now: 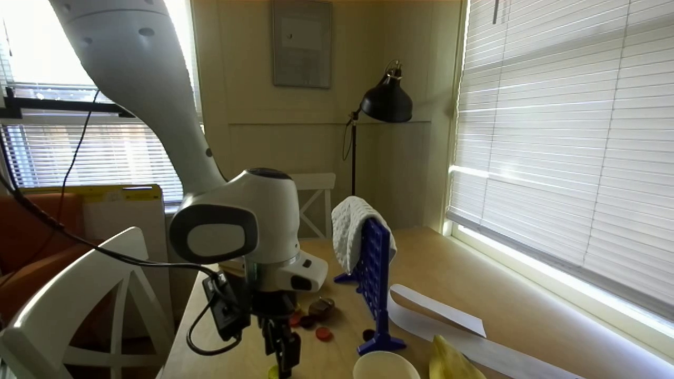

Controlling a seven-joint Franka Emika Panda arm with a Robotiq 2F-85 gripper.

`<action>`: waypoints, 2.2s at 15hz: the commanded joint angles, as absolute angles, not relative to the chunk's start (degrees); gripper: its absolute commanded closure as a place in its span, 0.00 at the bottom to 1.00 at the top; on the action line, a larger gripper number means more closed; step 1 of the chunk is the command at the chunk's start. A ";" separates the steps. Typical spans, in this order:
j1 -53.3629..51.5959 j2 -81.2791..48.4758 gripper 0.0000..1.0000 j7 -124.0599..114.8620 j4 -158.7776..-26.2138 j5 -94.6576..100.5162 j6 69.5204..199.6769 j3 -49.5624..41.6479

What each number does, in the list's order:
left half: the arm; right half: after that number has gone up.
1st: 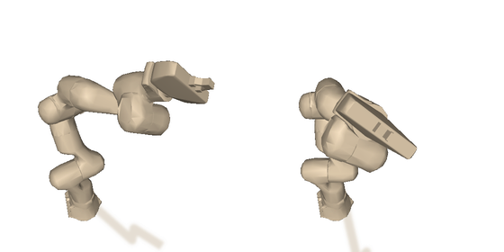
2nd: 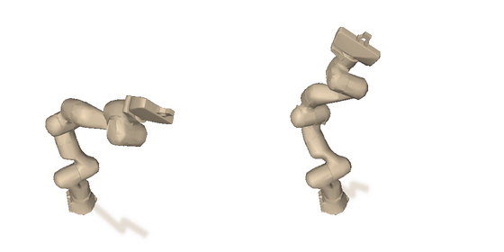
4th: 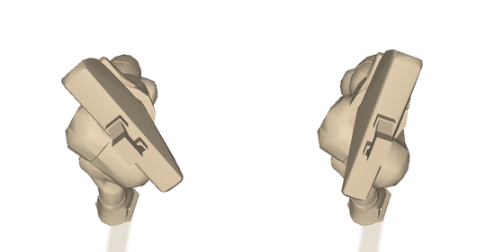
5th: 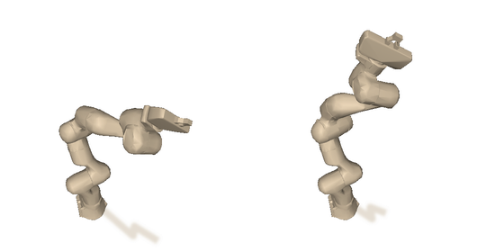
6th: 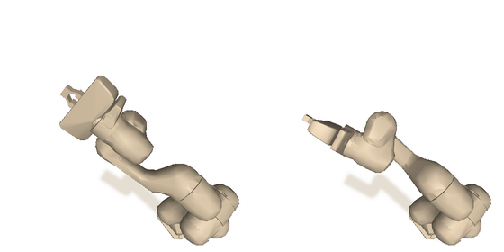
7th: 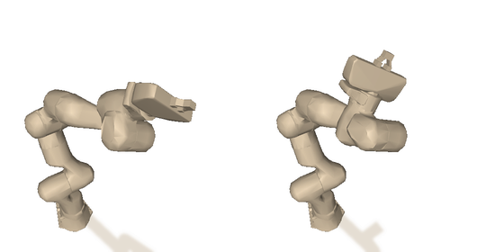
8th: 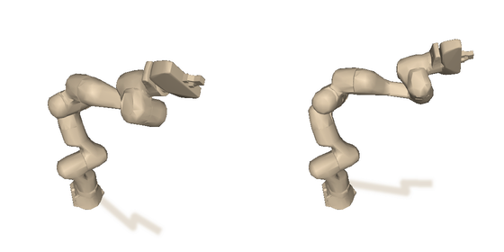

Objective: Put one yellow ring inside the last line of the blue object

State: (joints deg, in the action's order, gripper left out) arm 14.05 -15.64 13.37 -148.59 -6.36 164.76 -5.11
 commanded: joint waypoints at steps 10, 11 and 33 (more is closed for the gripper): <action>15.82 -17.64 0.40 14.84 -148.47 -6.38 167.49 -4.17; 15.89 -17.91 0.41 14.83 -148.40 -6.22 167.76 -4.21; 13.79 18.46 0.89 44.75 -149.32 -62.28 176.37 3.20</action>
